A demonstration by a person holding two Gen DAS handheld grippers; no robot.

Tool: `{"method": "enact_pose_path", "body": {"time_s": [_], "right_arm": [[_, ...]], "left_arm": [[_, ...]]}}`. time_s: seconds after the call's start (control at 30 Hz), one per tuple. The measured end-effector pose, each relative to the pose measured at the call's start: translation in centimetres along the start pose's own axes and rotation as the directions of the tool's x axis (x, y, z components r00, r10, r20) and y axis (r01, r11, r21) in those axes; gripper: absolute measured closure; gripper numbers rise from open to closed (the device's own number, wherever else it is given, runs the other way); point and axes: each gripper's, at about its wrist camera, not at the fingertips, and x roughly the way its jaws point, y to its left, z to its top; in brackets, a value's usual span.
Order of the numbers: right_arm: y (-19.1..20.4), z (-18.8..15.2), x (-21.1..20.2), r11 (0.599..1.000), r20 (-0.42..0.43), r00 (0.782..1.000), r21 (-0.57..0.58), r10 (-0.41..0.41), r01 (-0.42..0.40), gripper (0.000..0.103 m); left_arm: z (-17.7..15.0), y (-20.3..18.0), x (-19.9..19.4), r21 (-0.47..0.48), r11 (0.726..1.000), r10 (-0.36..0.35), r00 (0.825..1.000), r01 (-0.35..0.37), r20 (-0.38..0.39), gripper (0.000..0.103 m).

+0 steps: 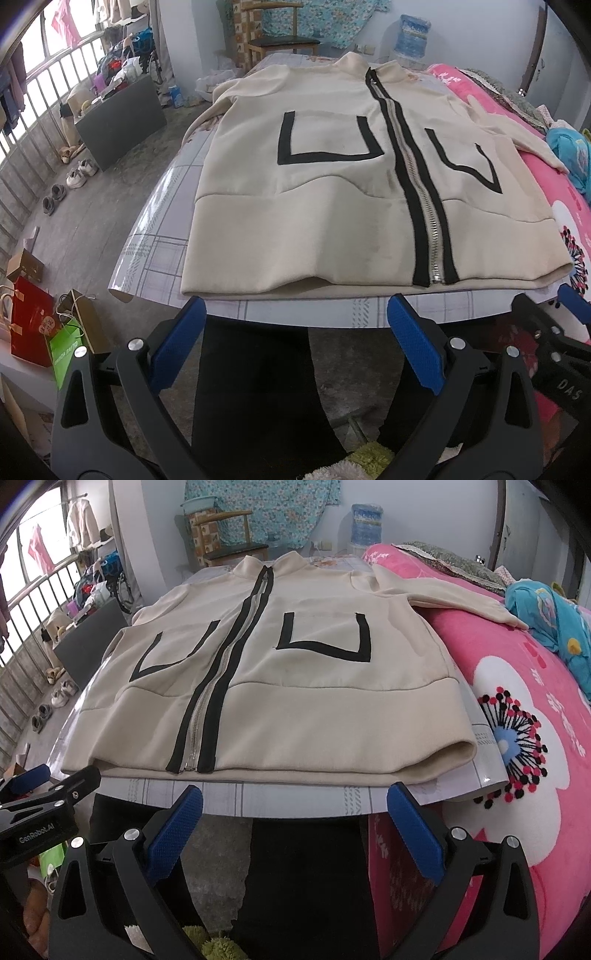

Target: Fold large clothes

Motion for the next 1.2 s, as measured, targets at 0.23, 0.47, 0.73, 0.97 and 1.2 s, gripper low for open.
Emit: {"method": "enact_pose_path", "body": {"time_s": [0.23,0.47,0.73,0.97,1.2], "right_arm": [[-1.3,0.9,0.5,1.0,0.007,1.0,0.011,-0.008,0.008,0.005],[-6.1,1.7,0.9,0.996,-0.001,0.999,0.075,-0.042,0.041,0.006],[-11.7,2.3,2.3,0.98,-0.025,0.998,0.189,-0.05,0.054,0.017],[-13.2,3.5,4.4,0.975,-0.04,0.999,0.222,-0.011,0.02,0.044],[-13.2,4.7,6.0,0.983,-0.04,0.999,0.177,-0.034,0.041,0.078]], "left_arm": [[0.1,1.0,0.8,0.033,0.999,0.024,0.999,-0.025,0.037,0.008],[0.1,3.9,0.8,0.016,0.988,-0.152,0.978,0.151,0.142,0.008],[1.7,6.5,3.1,0.01,0.994,-0.106,0.985,0.106,0.135,0.008],[3.1,8.8,5.4,-0.055,0.997,-0.04,0.99,0.048,0.135,0.015],[3.9,9.4,6.9,-0.076,0.997,-0.019,0.991,0.03,0.134,0.048]]}}
